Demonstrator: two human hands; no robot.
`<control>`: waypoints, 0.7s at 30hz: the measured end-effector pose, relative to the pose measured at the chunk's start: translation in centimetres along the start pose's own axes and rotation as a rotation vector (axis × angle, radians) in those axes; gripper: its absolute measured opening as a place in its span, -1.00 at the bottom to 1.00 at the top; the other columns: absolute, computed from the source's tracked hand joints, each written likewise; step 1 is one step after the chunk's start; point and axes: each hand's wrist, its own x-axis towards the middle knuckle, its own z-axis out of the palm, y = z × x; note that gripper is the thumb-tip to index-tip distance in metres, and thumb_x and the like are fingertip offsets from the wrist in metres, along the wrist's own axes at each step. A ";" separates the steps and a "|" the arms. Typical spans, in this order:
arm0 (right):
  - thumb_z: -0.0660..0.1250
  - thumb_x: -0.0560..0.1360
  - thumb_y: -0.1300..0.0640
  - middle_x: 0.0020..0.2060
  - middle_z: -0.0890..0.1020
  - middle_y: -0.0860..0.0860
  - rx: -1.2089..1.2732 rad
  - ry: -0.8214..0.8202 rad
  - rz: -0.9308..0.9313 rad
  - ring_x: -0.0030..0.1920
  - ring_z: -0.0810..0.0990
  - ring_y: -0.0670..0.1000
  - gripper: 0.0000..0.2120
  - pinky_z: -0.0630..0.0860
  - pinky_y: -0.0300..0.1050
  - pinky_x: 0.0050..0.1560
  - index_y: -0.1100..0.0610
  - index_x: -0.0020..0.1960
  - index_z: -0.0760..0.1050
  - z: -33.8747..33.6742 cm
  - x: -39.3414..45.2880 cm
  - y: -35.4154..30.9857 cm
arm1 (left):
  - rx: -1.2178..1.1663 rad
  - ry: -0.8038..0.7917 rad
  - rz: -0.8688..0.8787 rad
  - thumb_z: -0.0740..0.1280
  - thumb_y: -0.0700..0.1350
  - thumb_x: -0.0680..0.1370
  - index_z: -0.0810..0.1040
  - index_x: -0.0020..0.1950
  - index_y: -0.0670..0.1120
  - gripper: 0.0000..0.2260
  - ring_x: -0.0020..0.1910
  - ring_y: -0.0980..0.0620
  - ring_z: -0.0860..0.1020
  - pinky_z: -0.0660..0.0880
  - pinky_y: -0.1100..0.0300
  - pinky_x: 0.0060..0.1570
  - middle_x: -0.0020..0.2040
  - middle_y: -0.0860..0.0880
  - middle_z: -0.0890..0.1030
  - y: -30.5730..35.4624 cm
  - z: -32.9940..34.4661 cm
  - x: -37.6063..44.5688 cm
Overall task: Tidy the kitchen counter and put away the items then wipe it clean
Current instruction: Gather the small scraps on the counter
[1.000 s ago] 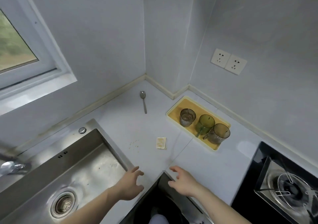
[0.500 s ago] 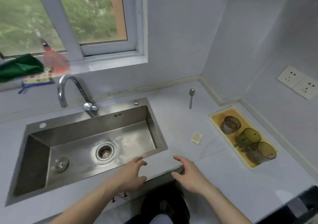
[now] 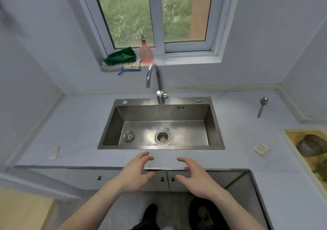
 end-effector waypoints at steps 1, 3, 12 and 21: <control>0.34 0.51 -0.13 0.42 0.33 -0.31 -0.012 0.000 -0.014 0.41 0.38 -0.21 -0.42 0.43 -0.09 0.40 -0.27 0.49 0.27 0.4 0.2 -0.6 | -0.006 0.016 -0.010 0.38 0.08 0.57 0.38 0.49 0.09 -0.50 0.45 0.12 0.38 0.26 0.31 0.34 0.60 0.13 0.19 -0.7 -0.4 -0.3; 0.34 0.53 -0.10 0.38 0.35 -0.32 -0.034 -0.004 -0.038 0.38 0.40 -0.21 -0.45 0.43 -0.14 0.38 -0.26 0.48 0.28 1.1 0.9 -2.2 | -0.023 0.046 -0.022 0.37 0.08 0.57 0.38 0.49 0.09 -0.50 0.51 0.12 0.32 0.26 0.27 0.42 0.61 0.12 0.19 -2.3 -1.4 -0.8; 0.36 0.53 -0.11 0.30 0.40 -0.33 -0.057 -0.029 -0.086 0.31 0.41 -0.29 -0.50 0.56 -0.27 0.04 -0.34 0.41 0.31 7.2 7.5 -9.6 | -0.047 0.091 -0.122 0.36 0.12 0.55 0.37 0.51 0.09 -0.47 0.49 0.07 0.36 0.31 0.17 0.44 0.60 0.12 0.21 -12.9 -7.7 -0.6; 0.36 0.52 -0.11 0.32 0.38 -0.36 -0.047 -0.062 -0.087 0.31 0.45 -0.26 -0.49 0.45 -0.13 0.35 -0.27 0.43 0.34 18.6 17.1 -18.6 | -0.004 0.080 -0.369 0.37 0.04 0.56 0.39 0.51 -0.07 -0.46 0.55 -0.02 0.28 0.21 0.15 0.49 0.60 -0.08 0.22 -34.3 -16.1 1.2</control>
